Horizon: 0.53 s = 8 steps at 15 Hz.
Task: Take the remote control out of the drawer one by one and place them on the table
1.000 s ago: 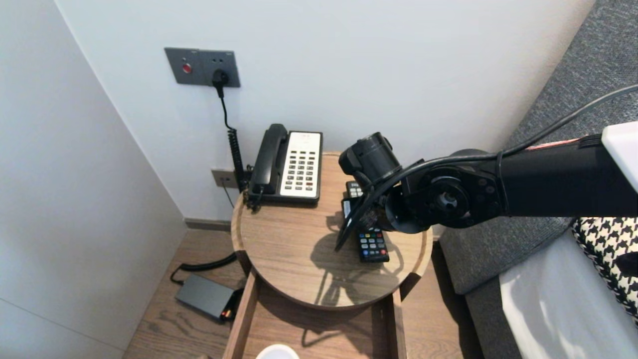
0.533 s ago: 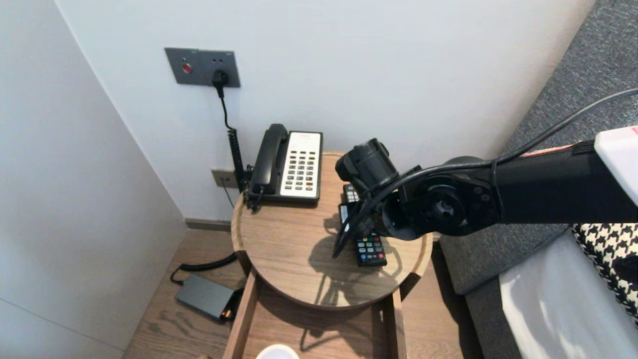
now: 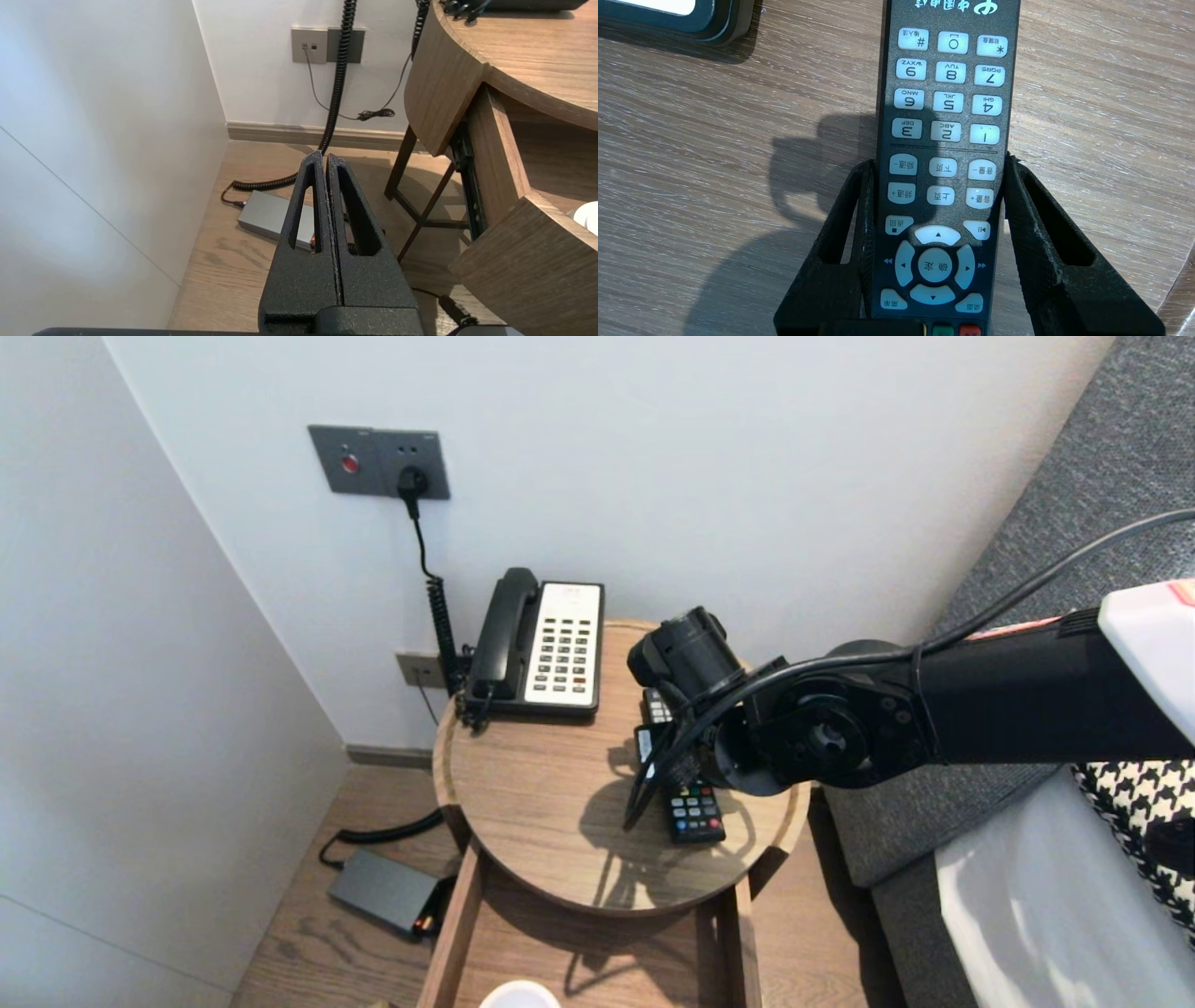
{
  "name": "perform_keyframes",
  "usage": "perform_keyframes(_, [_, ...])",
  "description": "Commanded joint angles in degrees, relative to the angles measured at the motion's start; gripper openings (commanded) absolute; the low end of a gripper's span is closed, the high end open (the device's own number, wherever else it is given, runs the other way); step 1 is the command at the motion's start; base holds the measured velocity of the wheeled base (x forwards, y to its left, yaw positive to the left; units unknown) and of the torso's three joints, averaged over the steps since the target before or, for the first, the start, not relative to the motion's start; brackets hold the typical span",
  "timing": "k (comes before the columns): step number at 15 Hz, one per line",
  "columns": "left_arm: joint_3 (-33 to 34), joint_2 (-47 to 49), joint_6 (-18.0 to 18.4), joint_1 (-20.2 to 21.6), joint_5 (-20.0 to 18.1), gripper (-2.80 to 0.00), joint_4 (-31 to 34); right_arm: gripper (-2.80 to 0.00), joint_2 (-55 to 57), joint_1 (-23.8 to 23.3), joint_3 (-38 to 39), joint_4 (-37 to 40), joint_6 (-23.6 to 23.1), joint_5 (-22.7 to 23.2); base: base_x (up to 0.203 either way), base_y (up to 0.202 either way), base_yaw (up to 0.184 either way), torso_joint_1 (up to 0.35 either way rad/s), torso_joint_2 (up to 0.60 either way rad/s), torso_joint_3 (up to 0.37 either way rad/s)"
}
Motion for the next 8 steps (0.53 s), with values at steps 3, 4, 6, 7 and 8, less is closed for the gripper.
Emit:
perform_keyframes(3, [0.6, 0.0, 0.0, 0.0, 0.0, -2.8, 0.0, -2.8, 0.0, 0.0, 0.2, 0.1, 0.2, -0.1, 0.0, 0.0, 0.0, 0.0, 0.0, 0.0])
perform_keyframes(4, [0.7, 0.0, 0.0, 0.0, 0.0, -2.8, 0.0, -2.8, 0.0, 0.0, 0.4, 0.1, 0.2, -0.1, 0.0, 0.0, 0.0, 0.0, 0.0, 0.0])
perform_keyframes(6, [0.6, 0.0, 0.0, 0.0, 0.0, -2.8, 0.0, -2.8, 0.0, 0.4, 0.5, 0.1, 0.2, 0.0, 0.0, 0.0, 0.0, 0.0, 0.0, 0.0])
perform_keyframes(7, [0.5, 0.0, 0.0, 0.0, 0.0, -2.8, 0.0, -2.8, 0.0, 0.4, 0.5, 0.1, 0.2, 0.1, 0.0, 0.0, 0.0, 0.0, 0.0, 0.0])
perform_keyframes(8, [0.7, 0.0, 0.0, 0.0, 0.0, -2.8, 0.0, -2.8, 0.0, 0.4, 0.6, 0.1, 0.1, 0.1, 0.0, 0.0, 0.0, 0.0, 0.0, 0.0])
